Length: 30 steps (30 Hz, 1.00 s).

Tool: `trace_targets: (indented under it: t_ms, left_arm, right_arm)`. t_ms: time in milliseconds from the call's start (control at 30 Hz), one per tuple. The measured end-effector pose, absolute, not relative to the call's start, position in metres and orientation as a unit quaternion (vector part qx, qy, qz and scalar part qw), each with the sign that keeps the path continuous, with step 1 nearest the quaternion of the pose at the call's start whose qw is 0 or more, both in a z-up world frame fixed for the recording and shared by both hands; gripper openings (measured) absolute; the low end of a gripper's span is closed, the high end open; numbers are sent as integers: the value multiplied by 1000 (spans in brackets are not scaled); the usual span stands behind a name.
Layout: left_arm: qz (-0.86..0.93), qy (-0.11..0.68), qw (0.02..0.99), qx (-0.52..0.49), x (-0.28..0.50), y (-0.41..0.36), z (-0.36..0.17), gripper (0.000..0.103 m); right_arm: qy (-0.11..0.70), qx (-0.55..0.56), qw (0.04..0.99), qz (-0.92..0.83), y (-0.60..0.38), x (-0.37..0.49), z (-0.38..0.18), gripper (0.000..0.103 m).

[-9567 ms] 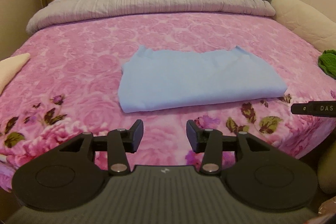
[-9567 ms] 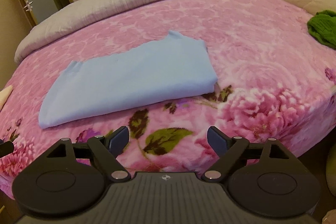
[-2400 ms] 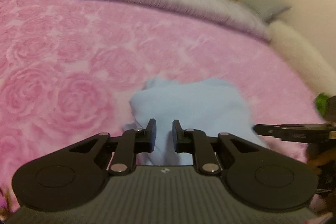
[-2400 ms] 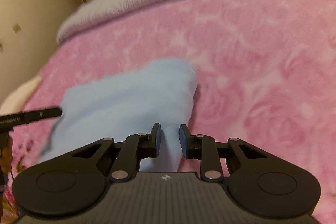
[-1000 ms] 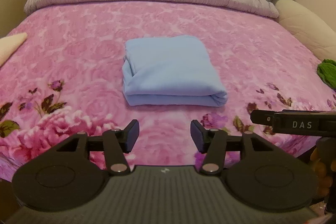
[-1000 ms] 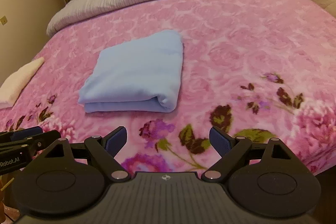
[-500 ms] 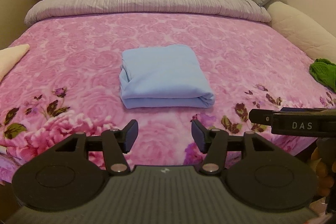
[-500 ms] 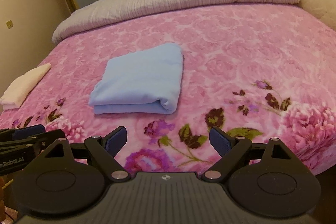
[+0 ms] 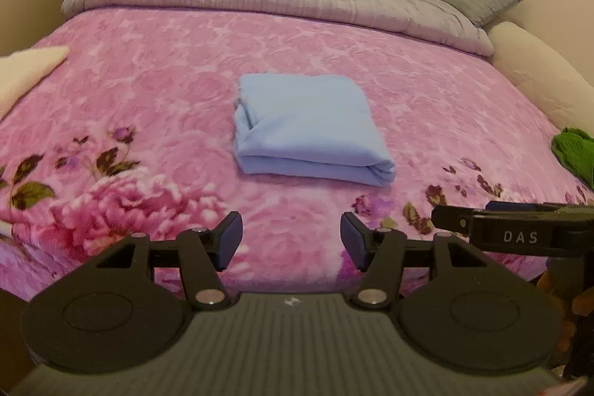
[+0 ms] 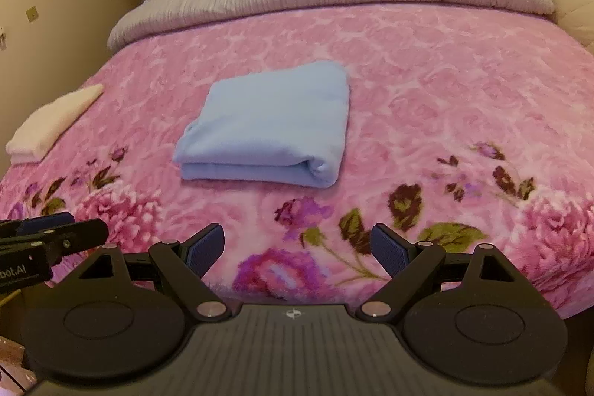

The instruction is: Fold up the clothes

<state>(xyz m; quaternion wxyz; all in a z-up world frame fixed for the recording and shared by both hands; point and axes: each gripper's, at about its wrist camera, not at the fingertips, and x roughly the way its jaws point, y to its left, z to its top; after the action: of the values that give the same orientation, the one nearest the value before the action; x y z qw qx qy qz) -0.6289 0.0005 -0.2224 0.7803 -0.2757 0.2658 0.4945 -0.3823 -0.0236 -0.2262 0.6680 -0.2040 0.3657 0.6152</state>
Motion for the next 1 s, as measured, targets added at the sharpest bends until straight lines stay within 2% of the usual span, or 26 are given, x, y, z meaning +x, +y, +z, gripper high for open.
trace_targets:
  t_ms: [200, 400, 667, 1000]
  left_arm:
    - [464, 194, 785, -361, -661, 30, -238, 61]
    - [431, 104, 765, -467, -688, 84, -265, 61]
    - [394, 67, 714, -575, -697, 173, -335, 60]
    - [328, 22, 695, -639, -691, 250, -386, 63]
  right_arm:
    - [368, -195, 671, 614, -17, -381, -234, 88]
    - [417, -102, 656, 621, -6, -344, -245, 88]
    - [567, 58, 585, 577, 29, -279, -304, 82]
    - [629, 139, 552, 530, 85, -240, -359, 83]
